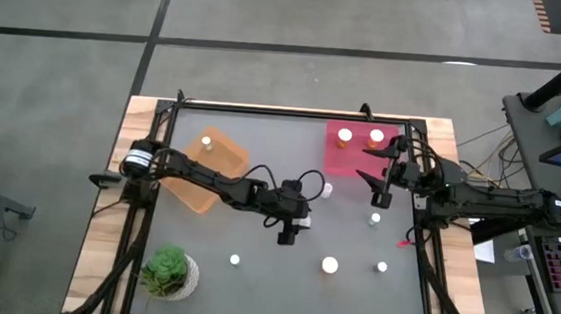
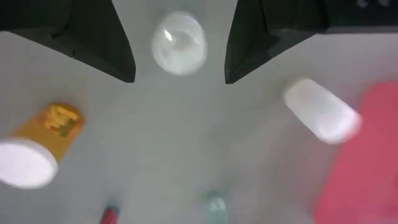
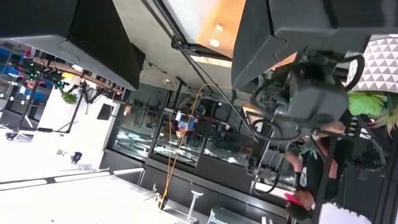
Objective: Pick and place medicine bottles into bin by pill shape (circle, oval)
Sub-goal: Put the transparent tablet bottle into the orange bin
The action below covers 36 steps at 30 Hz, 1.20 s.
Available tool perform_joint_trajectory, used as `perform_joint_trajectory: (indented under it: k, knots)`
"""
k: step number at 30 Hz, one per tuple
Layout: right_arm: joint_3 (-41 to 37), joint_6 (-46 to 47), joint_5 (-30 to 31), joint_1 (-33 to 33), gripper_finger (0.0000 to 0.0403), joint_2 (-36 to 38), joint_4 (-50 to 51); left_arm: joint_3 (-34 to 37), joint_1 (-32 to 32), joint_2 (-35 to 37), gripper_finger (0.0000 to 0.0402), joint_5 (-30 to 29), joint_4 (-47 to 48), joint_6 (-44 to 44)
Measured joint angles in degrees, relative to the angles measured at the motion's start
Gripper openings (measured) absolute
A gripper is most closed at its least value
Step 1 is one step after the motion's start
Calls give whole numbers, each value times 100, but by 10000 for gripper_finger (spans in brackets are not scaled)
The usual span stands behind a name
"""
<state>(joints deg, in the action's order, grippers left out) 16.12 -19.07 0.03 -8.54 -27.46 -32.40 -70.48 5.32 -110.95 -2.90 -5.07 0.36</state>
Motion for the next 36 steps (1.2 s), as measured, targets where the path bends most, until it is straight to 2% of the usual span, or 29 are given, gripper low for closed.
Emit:
perform_joint_trajectory:
  k: [9,23,29,36]
  knots:
    - [0,-3,51,-13,247,2,61,4,-2,-313,223,281,-254,-291]
    - [0,-44,150,-13,247,0,83,4,-9,-256,120,202,-152,-258]
    - [-1,-44,154,-13,247,0,158,4,-14,-125,120,82,-124,-196]
    - [-2,-46,164,-13,247,0,212,7,-185,534,121,130,-7,22]
